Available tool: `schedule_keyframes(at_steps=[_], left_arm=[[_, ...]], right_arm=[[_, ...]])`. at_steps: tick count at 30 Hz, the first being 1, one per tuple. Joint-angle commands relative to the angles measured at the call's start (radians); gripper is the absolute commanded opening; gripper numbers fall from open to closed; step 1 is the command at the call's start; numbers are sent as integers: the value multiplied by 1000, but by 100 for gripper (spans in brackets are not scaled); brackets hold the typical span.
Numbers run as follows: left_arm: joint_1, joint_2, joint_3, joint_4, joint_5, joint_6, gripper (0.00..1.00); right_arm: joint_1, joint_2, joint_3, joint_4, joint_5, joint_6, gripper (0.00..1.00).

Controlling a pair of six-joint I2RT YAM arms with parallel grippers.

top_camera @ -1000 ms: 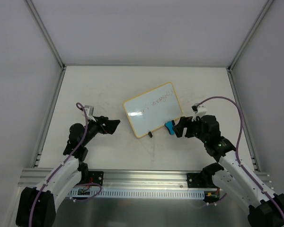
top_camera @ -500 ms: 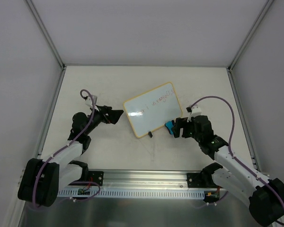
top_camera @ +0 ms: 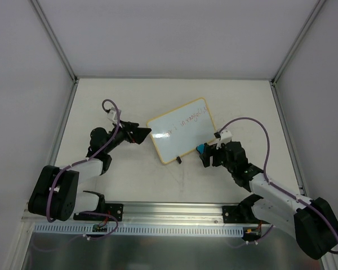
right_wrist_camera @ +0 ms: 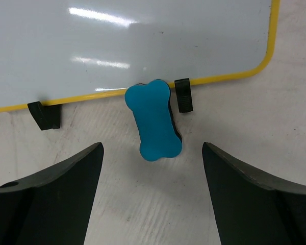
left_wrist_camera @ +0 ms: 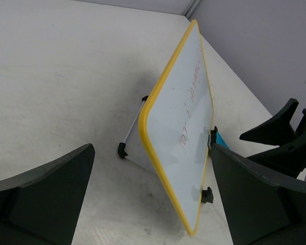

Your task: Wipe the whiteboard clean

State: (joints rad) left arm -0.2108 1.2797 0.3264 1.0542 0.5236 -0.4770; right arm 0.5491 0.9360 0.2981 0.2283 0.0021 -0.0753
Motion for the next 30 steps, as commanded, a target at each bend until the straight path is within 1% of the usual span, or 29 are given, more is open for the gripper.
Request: schedule_keyframes(at_steps=[1, 4, 9, 16, 18, 24, 27, 28, 30], left_arm=[[-9, 7, 42, 121, 39, 2, 99], [-4, 20, 48, 132, 50, -3, 99], [-1, 21, 42, 153, 65, -17, 99], [4, 7, 34, 153, 65, -14, 99], [4, 7, 33, 155, 67, -12, 99], [8, 4, 31, 150, 70, -9, 99], [14, 0, 28, 151, 69, -11, 99], [17, -2, 26, 153, 70, -11, 99], [21, -5, 28, 153, 75, -14, 99]], right_arm=[[14, 39, 2, 114, 19, -47, 81], [14, 92, 22, 106, 18, -50, 78], [15, 141, 39, 108, 10, -50, 77], [17, 196, 68, 117, 7, -64, 71], [20, 214, 84, 115, -28, -70, 71], [40, 288, 121, 114, -33, -77, 69], [51, 307, 130, 114, -22, -78, 65], [51, 308, 130, 115, -21, -80, 60], [51, 308, 130, 114, -14, -81, 56]])
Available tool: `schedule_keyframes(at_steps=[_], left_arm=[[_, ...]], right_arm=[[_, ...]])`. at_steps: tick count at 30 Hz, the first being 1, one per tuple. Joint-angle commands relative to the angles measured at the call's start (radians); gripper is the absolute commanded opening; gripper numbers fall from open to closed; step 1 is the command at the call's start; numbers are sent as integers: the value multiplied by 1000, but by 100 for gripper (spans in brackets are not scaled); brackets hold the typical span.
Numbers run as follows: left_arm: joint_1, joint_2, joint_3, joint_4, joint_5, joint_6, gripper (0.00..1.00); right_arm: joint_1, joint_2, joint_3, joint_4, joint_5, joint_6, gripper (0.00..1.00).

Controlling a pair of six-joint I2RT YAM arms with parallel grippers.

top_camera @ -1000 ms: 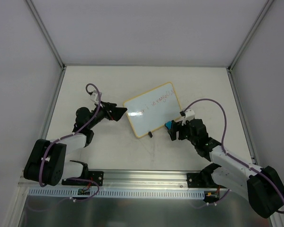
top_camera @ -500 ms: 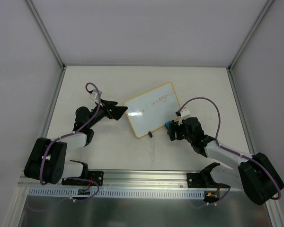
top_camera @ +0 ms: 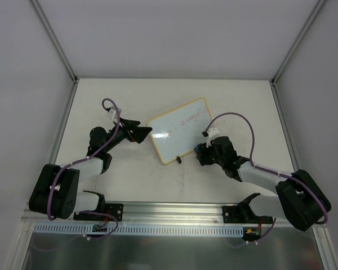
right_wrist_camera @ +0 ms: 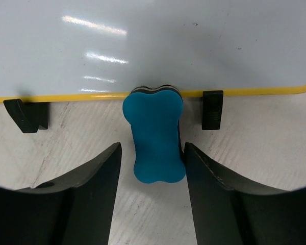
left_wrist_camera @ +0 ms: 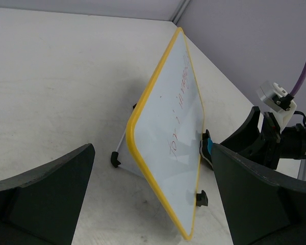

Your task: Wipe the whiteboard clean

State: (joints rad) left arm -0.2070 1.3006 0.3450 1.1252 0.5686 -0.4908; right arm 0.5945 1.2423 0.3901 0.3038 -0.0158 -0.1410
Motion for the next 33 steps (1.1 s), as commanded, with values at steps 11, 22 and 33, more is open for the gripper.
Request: schedule_keyframes(at_steps=[11, 22, 33], left_arm=[[20, -24, 2, 90, 33, 0, 99], [24, -34, -3, 85, 37, 4, 99], [24, -17, 5, 91, 59, -6, 99]], right_arm=[[14, 43, 67, 12, 59, -14, 53], [30, 82, 105, -28, 119, -8, 24], [36, 13, 115, -77, 65, -9, 9]])
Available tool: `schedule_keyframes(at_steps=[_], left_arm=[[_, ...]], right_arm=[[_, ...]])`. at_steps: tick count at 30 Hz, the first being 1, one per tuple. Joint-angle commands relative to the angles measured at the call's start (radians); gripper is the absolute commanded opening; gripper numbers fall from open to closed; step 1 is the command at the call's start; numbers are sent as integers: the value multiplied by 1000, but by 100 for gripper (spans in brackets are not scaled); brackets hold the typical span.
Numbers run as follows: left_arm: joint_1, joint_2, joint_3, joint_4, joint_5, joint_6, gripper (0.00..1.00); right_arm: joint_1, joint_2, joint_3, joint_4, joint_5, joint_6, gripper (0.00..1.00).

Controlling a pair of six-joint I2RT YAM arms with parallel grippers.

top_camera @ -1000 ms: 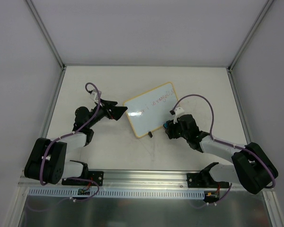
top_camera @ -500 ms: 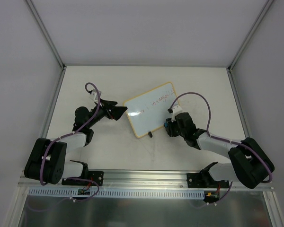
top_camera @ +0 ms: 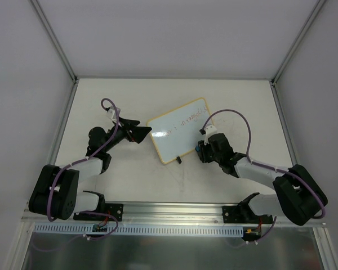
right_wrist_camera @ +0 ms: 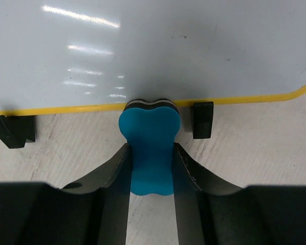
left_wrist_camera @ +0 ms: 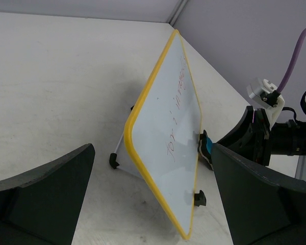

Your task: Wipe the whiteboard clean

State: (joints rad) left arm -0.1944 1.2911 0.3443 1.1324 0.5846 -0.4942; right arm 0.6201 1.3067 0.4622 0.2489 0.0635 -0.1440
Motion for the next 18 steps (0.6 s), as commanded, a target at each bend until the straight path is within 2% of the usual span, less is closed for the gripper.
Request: schedule_keyframes(at_steps=[1, 9, 11, 14, 18], left_arm=[[13, -4, 5, 86, 40, -4, 99], [13, 22, 4, 87, 43, -12, 99], [13, 28, 7, 84, 47, -14, 99], [13, 57, 10, 108, 44, -30, 99], [13, 134, 41, 156, 72, -58, 93]], right_arm=[[12, -81, 46, -46, -10, -5, 6], [18, -257, 93, -191, 25, -5, 6], [20, -288, 110, -229, 48, 4, 1], [20, -317, 159, -302, -19, -29, 0], [20, -327, 205, -313, -31, -28, 0]])
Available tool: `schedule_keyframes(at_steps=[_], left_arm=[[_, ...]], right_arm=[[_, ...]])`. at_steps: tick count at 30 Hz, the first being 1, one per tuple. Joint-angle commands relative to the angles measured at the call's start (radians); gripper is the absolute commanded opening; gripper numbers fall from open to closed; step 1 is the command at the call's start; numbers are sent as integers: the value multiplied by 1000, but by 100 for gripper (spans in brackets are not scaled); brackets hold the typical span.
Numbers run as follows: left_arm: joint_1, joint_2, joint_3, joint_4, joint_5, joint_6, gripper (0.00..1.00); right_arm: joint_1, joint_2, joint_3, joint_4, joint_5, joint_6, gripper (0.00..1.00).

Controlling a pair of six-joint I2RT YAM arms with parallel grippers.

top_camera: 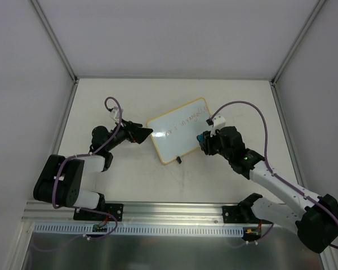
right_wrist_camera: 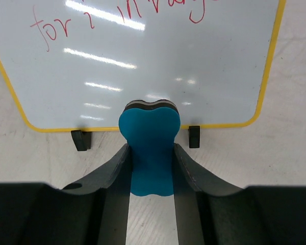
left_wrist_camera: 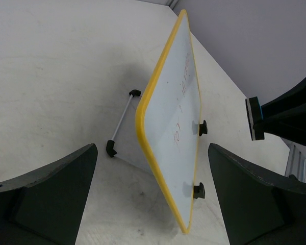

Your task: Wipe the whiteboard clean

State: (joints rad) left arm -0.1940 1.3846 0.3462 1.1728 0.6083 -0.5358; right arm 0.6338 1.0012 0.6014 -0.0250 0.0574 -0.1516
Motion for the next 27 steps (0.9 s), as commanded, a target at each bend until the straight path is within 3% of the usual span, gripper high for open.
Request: schedule_keyframes(at_steps=[1, 11, 15, 27], left_arm=[[14, 56, 45, 125, 60, -24, 90], [11, 220, 131, 273, 130, -145, 69], [10, 235, 93, 344, 136, -182, 74], [-31, 249, 50, 389, 125, -176, 66]], right_arm=[[7, -12, 75, -39, -27, -25, 0], [7, 82, 202, -46, -47, -49, 0], [7, 100, 219, -47, -47, -51, 0], [7, 191, 258, 66, -47, -98, 0]])
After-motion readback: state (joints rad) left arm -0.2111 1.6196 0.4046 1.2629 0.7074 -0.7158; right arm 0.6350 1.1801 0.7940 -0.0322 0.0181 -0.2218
